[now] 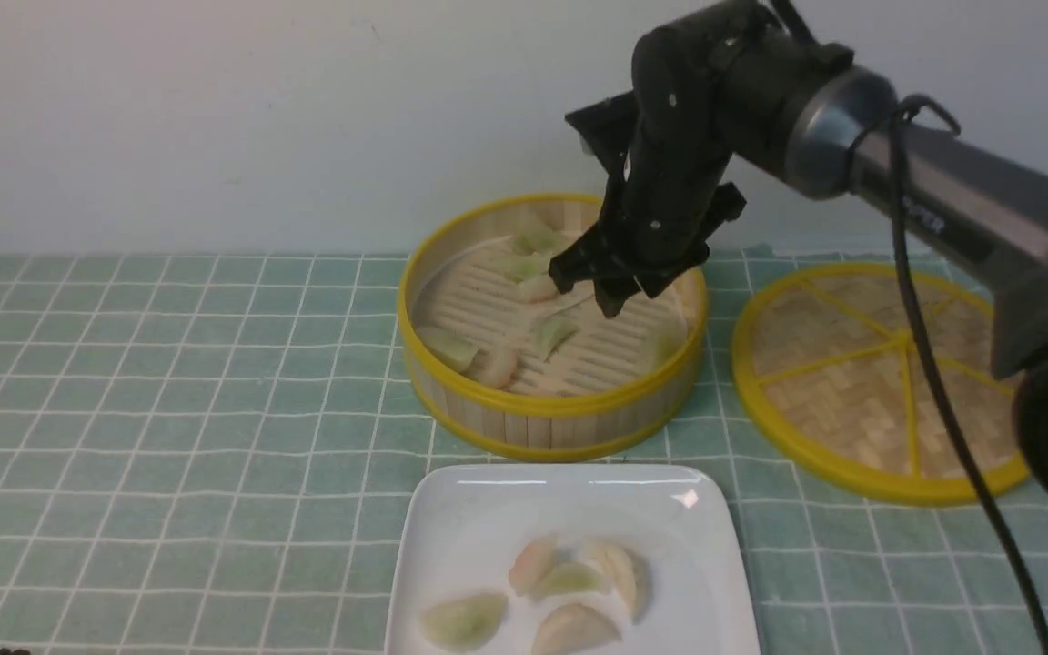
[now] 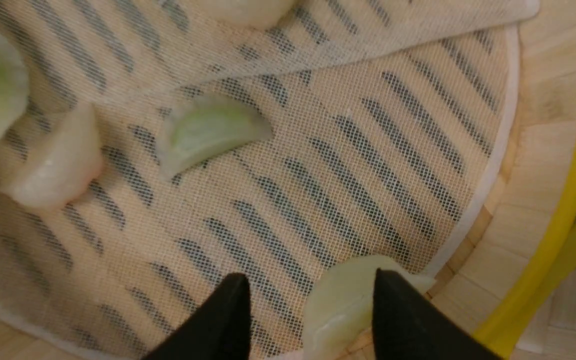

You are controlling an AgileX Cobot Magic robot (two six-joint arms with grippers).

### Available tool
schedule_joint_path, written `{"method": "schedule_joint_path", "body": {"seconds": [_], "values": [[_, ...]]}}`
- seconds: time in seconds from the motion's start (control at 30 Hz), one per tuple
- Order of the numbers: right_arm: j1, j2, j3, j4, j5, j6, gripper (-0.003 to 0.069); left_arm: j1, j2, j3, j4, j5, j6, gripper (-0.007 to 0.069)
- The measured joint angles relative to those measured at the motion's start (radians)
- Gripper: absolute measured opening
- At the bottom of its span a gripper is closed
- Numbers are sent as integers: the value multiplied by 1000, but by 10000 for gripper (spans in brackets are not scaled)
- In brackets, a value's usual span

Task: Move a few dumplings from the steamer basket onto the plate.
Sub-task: Use the right arm to grab a dumpling from inside the steamer

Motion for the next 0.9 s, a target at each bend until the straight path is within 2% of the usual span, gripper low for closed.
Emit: {"method": "schedule_joint_path", "body": {"seconds": [0.03, 0.17, 0.3, 0.5, 0.57, 0.63, 0.67, 0.7, 0.73, 0.9], "values": [[0, 20, 0, -25, -1, 21, 405, 0, 0, 0, 0, 0, 0, -6], [0, 60, -3, -89, -6, 94, 496, 0, 0, 0, 0, 0, 0, -6], [0, 85, -5, -111, -10, 132, 524, 0, 0, 0, 0, 0, 0, -6], [-17, 120, -9, -27, -34, 145, 526, 0, 0, 0, 0, 0, 0, -6], [-20, 132, -14, 3, -35, 126, 476, 0, 0, 0, 0, 0, 0, -6], [-20, 132, -25, 4, -26, 100, 359, 0, 0, 0, 0, 0, 0, -6], [-20, 132, -27, 4, -23, 96, 326, 0, 0, 0, 0, 0, 0, -6], [-20, 132, -43, 7, -18, 80, 228, 0, 0, 0, 0, 0, 0, -6], [-20, 132, -59, 11, -16, 69, 209, 0, 0, 0, 0, 0, 0, -6], [-20, 60, -105, 48, -14, 53, 227, 0, 0, 0, 0, 0, 0, -6]]}}
